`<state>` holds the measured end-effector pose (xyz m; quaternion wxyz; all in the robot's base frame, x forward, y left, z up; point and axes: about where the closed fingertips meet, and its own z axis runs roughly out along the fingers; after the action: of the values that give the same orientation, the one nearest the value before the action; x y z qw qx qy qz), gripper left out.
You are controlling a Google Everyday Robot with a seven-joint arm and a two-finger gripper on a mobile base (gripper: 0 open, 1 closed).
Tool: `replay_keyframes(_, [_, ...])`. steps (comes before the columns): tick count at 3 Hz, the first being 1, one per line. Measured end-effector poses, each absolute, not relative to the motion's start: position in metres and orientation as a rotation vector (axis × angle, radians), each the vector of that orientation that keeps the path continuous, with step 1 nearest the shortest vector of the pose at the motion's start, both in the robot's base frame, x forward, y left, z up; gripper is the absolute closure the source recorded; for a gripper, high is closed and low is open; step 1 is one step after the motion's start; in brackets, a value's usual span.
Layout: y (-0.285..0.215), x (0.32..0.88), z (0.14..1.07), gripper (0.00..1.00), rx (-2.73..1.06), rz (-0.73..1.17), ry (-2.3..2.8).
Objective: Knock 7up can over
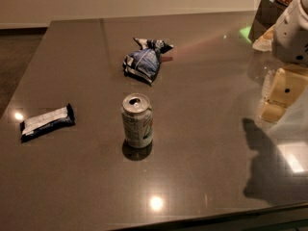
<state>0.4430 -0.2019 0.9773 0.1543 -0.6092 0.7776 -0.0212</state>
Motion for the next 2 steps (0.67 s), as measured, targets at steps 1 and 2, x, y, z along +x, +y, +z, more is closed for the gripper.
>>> replay_keyframes(1, [-0.168,0.456,0.971,0.00,-1.746,0.015,2.188])
replay_keyframes(2, [-0.106,0.465,0.957,0.00,-1.739,0.138,2.054])
